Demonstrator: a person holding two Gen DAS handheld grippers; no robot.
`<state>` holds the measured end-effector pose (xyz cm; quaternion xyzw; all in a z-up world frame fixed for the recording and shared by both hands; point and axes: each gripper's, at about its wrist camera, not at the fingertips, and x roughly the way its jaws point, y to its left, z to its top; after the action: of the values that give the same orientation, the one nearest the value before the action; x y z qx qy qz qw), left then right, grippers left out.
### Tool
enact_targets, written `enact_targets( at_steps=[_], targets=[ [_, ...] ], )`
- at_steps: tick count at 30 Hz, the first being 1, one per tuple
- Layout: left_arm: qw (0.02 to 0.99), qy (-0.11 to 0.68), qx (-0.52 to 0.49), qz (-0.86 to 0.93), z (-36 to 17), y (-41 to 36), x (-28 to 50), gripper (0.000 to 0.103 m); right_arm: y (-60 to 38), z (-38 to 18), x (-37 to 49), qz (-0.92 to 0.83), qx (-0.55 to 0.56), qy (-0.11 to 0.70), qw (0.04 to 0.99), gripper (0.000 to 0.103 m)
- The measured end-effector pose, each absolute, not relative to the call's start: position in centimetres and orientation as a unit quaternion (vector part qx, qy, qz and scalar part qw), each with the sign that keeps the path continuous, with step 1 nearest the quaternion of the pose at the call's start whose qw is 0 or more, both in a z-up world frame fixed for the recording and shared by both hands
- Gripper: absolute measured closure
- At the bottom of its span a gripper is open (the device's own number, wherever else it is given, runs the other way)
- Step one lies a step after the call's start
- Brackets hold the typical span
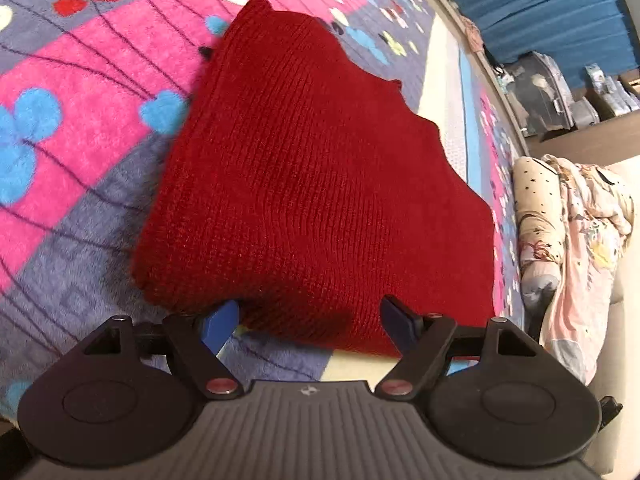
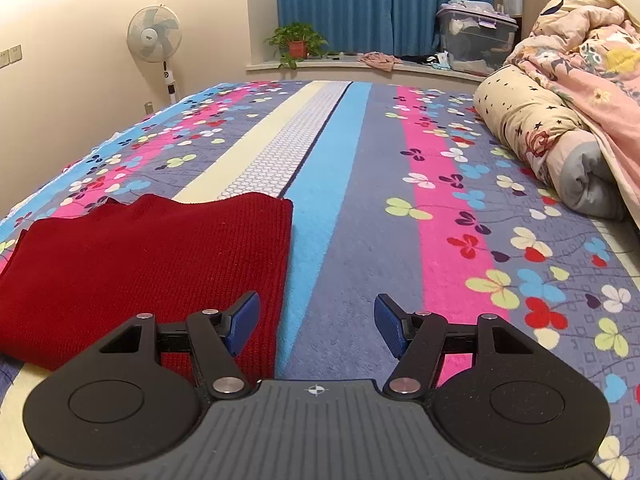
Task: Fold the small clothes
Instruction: 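Release the folded sweater and lift the left gripper away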
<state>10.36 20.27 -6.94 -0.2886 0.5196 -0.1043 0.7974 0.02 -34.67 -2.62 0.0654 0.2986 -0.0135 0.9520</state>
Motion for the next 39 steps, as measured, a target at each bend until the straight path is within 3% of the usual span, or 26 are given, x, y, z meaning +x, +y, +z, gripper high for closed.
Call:
enact_targets(
  at_steps=[4,9,20,27,29,32,34,36,39],
  targets=[
    [0.813,0.524,-0.228,-0.109,-6.3,18.5,9.7,0.02,-34.8,-2.6,0.1,-0.017,0.067,0.3,0.951,0.038],
    [0.823,0.511,-0.227,-0.099,-6.3,18.7,7.3,0.02,-35.3,-2.8,0.1,-0.021,0.073,0.302,0.95,0.038],
    [0.823,0.412,-0.391,0.008,-10.3,21.6,3.1,0.017,-34.8,-1.7,0.3,-0.005,0.086,0.285,0.955,0.038],
    [0.825,0.335,-0.454,0.033,-9.9,20.4,3.4,0.016,-34.6,-1.9,0.6,-0.008,0.099,0.29,0.952,0.038],
    [0.826,0.34,-0.445,0.059,-10.0,20.0,4.2,0.023,-34.8,-2.2,0.8,-0.012,0.106,0.294,0.95,0.038],
    [0.822,0.338,-0.448,0.095,-10.2,20.1,4.5,0.044,-35.1,-2.5,1.1,-0.02,0.114,0.295,0.948,0.038],
    [0.828,0.345,-0.431,0.098,-9.5,20.0,4.9,0.075,-35.6,-2.7,1.2,-0.028,0.122,0.295,0.947,0.038],
    [0.842,0.344,-0.405,0.093,-8.3,19.7,5.1,0.081,-36.1,-2.8,1.3,-0.037,0.129,0.295,0.946,0.038],
    [0.858,0.349,-0.363,0.096,-6.5,18.7,5.3,0.083,-37.0,-2.7,1.3,-0.05,0.14,0.29,0.946,0.038]
  ],
)
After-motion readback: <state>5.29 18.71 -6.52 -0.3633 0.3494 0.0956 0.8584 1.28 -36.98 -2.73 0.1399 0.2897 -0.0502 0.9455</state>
